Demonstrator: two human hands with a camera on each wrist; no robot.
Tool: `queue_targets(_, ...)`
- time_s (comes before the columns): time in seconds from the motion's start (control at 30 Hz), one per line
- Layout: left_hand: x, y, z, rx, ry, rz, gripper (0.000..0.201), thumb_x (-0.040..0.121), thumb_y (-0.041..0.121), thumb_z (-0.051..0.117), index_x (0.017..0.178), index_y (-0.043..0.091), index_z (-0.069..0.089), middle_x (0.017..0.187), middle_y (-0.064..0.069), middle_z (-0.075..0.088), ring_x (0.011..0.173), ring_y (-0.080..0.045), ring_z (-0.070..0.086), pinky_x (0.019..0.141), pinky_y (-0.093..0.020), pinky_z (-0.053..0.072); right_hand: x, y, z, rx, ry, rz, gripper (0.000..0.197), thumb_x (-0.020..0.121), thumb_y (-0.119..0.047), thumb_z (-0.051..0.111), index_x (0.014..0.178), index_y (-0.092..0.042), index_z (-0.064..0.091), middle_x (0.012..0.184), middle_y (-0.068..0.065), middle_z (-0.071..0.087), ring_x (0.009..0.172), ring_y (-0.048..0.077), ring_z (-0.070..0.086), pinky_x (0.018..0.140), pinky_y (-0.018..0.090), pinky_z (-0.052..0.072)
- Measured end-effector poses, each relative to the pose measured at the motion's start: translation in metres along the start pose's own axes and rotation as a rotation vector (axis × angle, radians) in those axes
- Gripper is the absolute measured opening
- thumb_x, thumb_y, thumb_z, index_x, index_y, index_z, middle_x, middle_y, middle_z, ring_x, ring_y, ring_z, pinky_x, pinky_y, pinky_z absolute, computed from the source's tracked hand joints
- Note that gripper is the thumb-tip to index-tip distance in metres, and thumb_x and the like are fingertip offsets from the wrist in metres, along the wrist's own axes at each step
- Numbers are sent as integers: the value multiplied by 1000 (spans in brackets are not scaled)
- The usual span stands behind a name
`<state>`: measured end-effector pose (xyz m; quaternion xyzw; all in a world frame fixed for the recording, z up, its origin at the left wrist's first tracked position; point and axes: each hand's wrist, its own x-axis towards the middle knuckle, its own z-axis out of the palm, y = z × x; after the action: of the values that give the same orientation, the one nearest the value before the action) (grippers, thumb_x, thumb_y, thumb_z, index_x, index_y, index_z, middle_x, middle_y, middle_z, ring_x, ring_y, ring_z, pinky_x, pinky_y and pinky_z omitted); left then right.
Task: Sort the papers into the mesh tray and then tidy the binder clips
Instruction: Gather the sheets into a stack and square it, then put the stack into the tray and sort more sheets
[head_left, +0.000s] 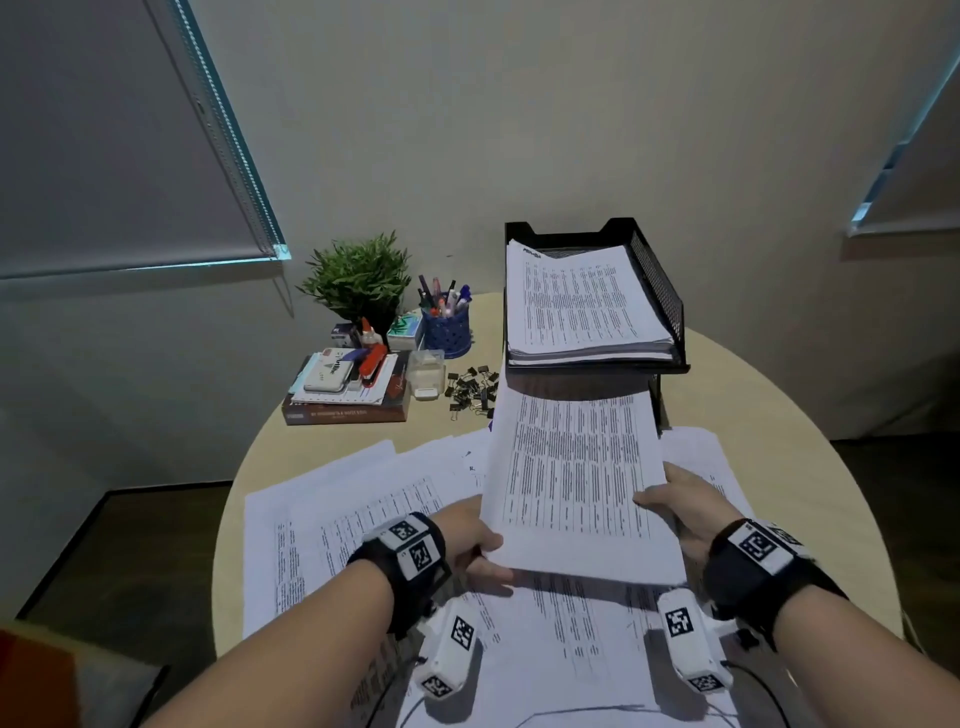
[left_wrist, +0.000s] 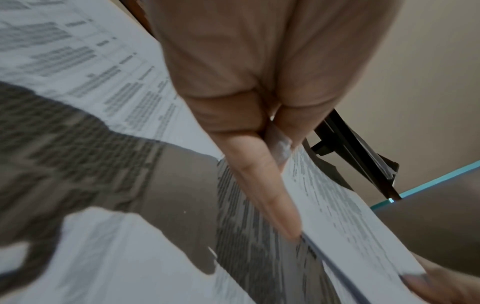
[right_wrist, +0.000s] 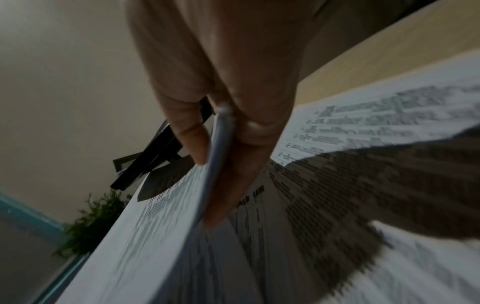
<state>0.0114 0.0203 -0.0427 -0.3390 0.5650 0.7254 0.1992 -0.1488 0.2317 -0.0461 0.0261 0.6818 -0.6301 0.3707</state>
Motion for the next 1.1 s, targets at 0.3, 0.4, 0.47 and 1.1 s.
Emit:
queue_targets(0.3,54,80,9,-59,190,58,59,89,-18,37,138,13,41,147,-18,37,124,-40,48,61,-31,60,42,-34,-14,4,-60,55,42,87,22,41,118,-3,54,116,17,59,98,35,61,52,25,58)
queue_targets(0.4,71,99,11,-74,253,93,43,91,-15,39,130,3,46,139,-25,45,118,-41,53,50,-24,57,67,-44,-12,89,27,31,36,86,23,42,115,5,55,114,21,59,100,35,59,51,22,57)
queue_targets(0.47,88,108,8,-104,298,116,26,92,-14,39,116,-9,50,136,-31,43,118,-43,52,53,-15,55,89,-49,-13,115,97,7,26,86,21,46,105,8,57,109,23,60,92,32,60,53,21,58)
queue_targets(1.1,132,101,-23,444,706,71,26,82,23,68,67,11,51,75,-8,58,72,-24,55,72,-27,48,131,-51,-8,-667,386,-99,36,81,-30,70,90,2,56,64,15,67,57,29,63,55,30,55)
